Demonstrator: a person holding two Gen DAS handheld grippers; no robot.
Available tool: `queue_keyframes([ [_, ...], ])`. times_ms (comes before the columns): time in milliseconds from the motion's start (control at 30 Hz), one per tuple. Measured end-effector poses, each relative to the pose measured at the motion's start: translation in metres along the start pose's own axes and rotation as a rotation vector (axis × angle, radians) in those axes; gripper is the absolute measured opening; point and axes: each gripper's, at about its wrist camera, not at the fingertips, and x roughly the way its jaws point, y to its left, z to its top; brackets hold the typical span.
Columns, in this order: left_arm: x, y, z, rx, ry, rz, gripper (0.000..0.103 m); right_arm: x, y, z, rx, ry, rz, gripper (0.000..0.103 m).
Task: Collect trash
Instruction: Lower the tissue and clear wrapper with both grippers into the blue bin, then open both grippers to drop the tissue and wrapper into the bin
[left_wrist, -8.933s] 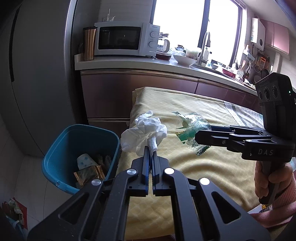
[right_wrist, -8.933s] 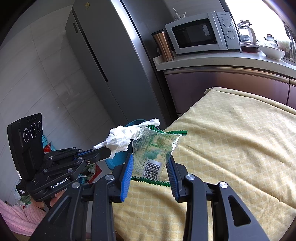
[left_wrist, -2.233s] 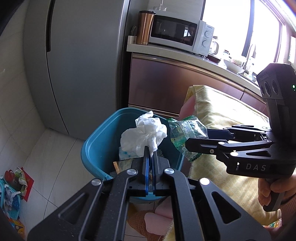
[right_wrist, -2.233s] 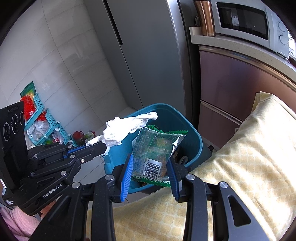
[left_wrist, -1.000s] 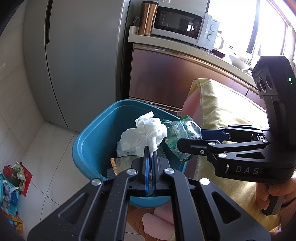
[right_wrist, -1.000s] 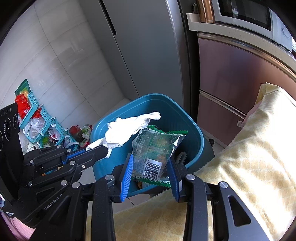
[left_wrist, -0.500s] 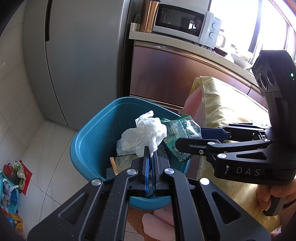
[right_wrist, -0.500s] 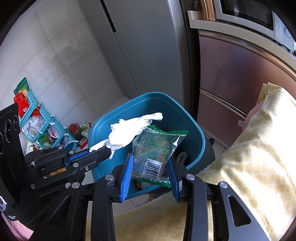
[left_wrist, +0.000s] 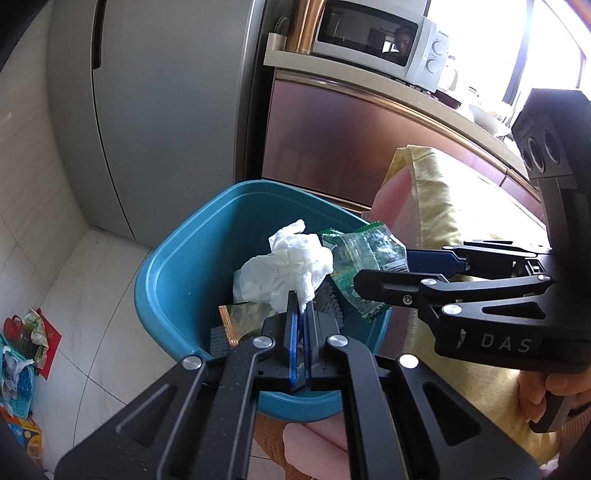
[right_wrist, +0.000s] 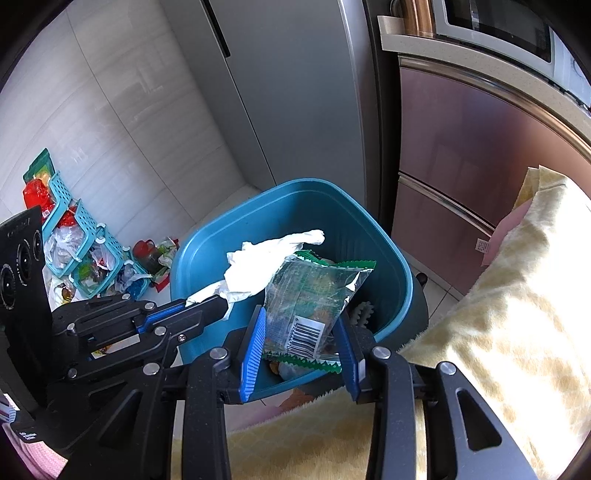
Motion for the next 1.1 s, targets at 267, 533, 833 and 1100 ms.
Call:
queue_keyframes([
  [267,0.008,0.001,-0.001,-0.003,0.018,0.002,0.003,0.006,0.007,0.003,-0.019,0.021,-0.021,0.036],
  [533,0.014,0.003,-0.002,-0.008,0.036,-0.001,0.003,0.009,0.008,0.004,-0.031,0.036,-0.025,0.036],
  [833,0.021,0.006,-0.002,-0.011,0.052,0.003,0.003,0.016,0.011,0.008,-0.052,0.068,-0.027,0.037],
  [1100,0.025,0.007,-0.002,-0.017,0.059,0.003,0.003,0.021,0.011,0.011,-0.056,0.091,-0.033,0.037],
])
